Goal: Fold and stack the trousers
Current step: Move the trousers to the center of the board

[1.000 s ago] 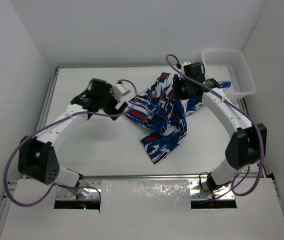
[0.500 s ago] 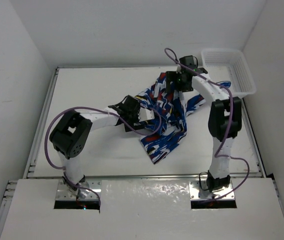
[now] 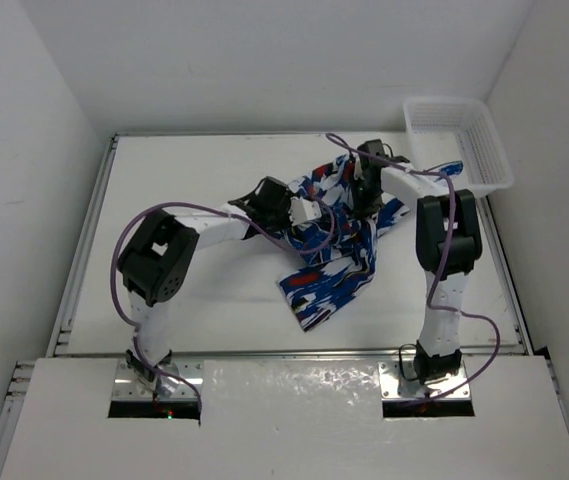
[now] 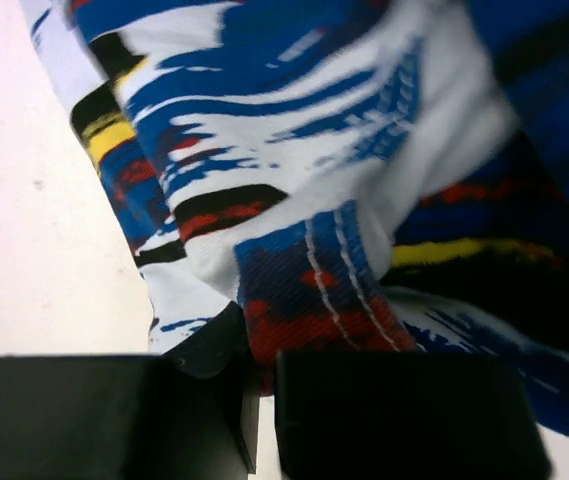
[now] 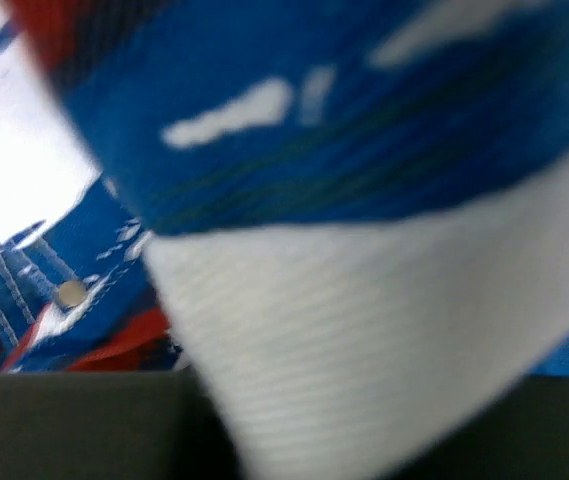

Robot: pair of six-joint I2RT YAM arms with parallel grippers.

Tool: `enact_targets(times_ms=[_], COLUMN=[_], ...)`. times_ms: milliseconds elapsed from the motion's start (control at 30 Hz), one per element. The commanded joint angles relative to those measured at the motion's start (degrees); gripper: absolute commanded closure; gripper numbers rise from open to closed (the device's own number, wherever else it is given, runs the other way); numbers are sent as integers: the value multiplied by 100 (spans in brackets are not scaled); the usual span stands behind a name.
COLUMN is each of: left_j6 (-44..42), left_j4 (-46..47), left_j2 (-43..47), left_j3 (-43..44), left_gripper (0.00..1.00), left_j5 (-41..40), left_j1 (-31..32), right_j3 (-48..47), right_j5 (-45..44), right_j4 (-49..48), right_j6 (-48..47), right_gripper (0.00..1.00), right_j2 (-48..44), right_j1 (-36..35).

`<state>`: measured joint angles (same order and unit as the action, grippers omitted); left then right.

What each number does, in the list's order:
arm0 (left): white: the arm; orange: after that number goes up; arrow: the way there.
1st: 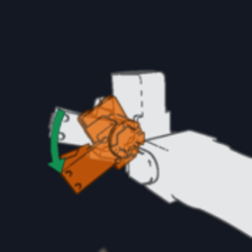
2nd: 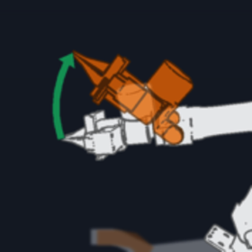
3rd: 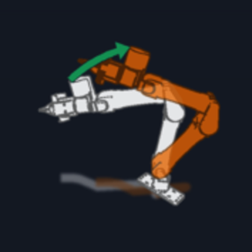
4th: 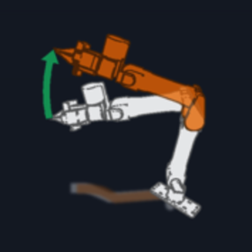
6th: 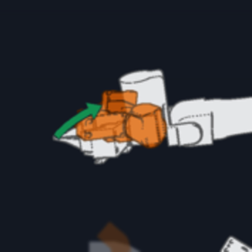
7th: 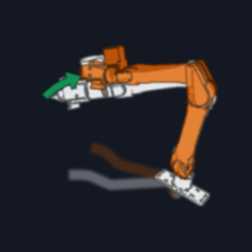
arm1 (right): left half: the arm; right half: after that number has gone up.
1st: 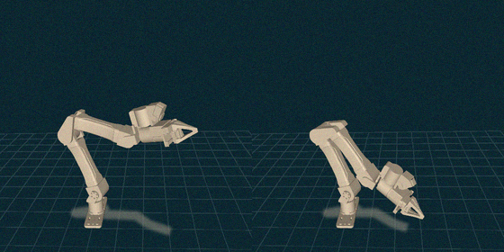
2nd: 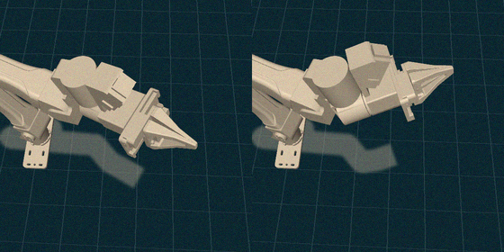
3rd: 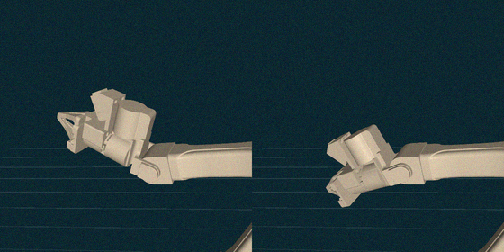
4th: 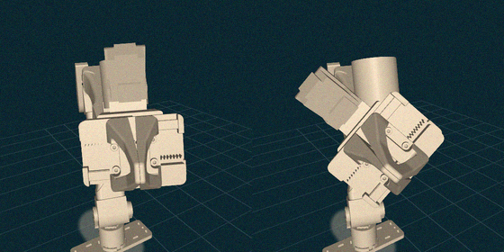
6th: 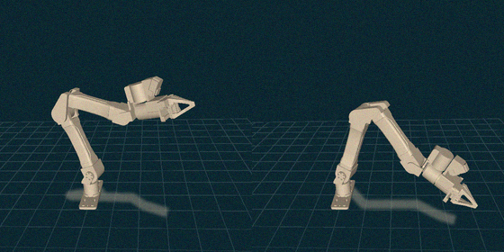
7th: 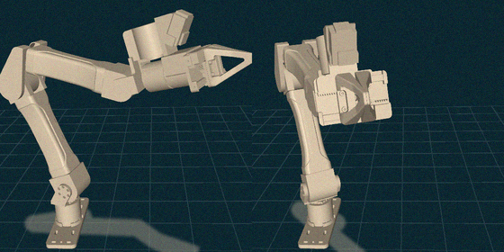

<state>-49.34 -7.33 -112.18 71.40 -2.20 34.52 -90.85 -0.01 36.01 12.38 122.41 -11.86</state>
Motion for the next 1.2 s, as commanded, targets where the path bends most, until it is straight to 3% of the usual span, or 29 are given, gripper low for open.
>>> enact_targets(times_ms=[0, 33, 133, 200, 433, 533, 667, 733, 800, 867, 933, 1000, 1033, 1067, 1100, 1167], left_j6=[1099, 1389, 2234, 2306, 3202, 3098, 3527, 3816, 3748, 3301, 3159, 3185, 3281, 3343, 3404, 3536], left_j4=[-250, -390, -488, -602, -1244, -1305, -1026, -745, -726, -831, -814, -848, -927, -997, -1250, -1402], left_j2=[371, 477, 1030, 1373, 1533, 1506, 1253, 1085, 734, 357, 92, -417, -601, -995, -1208, -1455], left_j3=[664, 752, 1086, 1297, 3342, 3941, 4277, 4339, 4426, 4497, 4540, 4681, 4908, 5058, 5251, 5604], left_gripper=[100, 100, 100, 100, 100, 100, 100, 100, 100, 100, 98, 83, 57, 44, 19, 8], left_j5=[754, 947, 1371, 1380, 1643, 1652, 2432, 2705, 2681, 2435, 2172, 2144, 2101, 2066, 2039, 2065], left_j1=[-523, -743, -1858, -2194, -3960, -4050, -3980, -3762, -3489, -2752, -2059, -1670, -1346, -1212, -1020, -930], right_j3=[654, 1056, 1612, 1649, 649, 376, 655, 901, 1077, 1542, 2286, 2825, 3149, 3222, 3196, 3013], right_j5=[510, 641, 1238, 1398, 2663, 3111, 3674, 3762, 3772, 3676, 3439, 2440, 1957, 1082, 708, -256], right_j4=[198, 83, -497, -734, -1630, -2272, -3457, -3513, -3364, -3355, -3302, -2674, -2304, -1630, -1336, -888], right_j6=[-263, -263, -271, -438, -369, 96, 914, 880, 888, 1456, 1967, 2443, 2488, 2401, 2279, 1553], right_gripper=[91, 100, 100, 100, 100, 100, 100, 97, 91, 68, 54, 43, 39, 32, 31, 27], right_j2=[-717, -1136, -1919, -2185, -2090, -1897, -1975, -2142, -2256, -2467, -2878, -3248, -3615, -3775, -3916, -4328], right_j1=[-149, -211, -623, -1201, -2900, -3226, -3244, -3244, -3113, -2667, -2131, -1176, -848, -349, -187, -106])
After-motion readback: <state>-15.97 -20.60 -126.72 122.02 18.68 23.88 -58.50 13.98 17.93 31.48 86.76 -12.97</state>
